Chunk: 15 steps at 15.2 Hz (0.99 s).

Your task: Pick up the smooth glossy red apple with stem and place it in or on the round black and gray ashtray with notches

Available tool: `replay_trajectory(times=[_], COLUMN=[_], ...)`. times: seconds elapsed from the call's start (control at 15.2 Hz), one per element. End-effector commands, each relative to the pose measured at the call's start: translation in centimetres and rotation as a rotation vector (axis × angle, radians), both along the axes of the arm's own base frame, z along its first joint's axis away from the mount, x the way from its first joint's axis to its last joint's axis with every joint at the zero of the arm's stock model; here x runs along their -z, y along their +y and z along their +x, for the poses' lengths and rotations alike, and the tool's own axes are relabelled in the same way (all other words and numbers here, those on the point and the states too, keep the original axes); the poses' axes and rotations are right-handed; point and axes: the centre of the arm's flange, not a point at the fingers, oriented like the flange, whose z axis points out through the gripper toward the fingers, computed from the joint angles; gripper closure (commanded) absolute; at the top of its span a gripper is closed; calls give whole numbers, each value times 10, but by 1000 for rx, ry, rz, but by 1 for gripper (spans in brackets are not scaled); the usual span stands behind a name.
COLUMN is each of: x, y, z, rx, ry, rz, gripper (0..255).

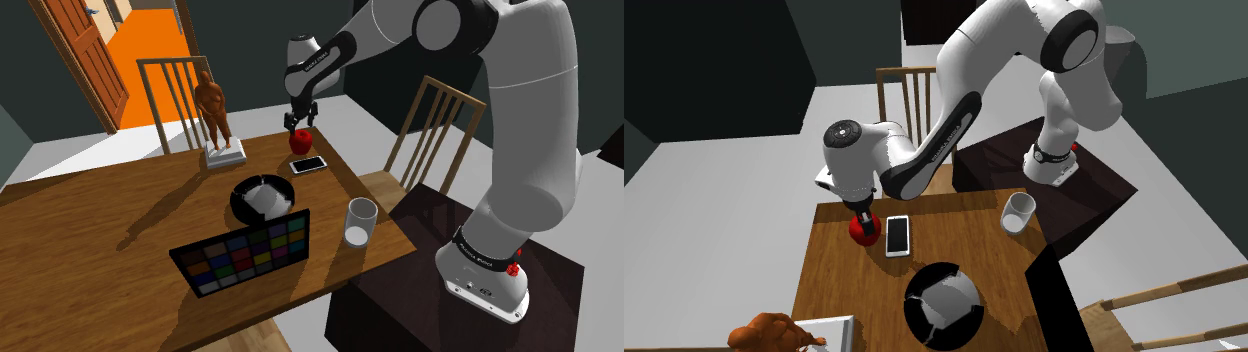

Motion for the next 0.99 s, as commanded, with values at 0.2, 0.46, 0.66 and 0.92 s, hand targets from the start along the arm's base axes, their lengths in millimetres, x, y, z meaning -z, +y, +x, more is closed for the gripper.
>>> replay_trajectory(times=[0.2,0.46,0.66,0.92], x=[0,0,-5,-26], y=[0,0,0,0], z=[0,0,0,0], rx=[0,0,0,0], ry=[0,0,0,0], rz=[0,0,0,0], gripper=[255,255,255,255])
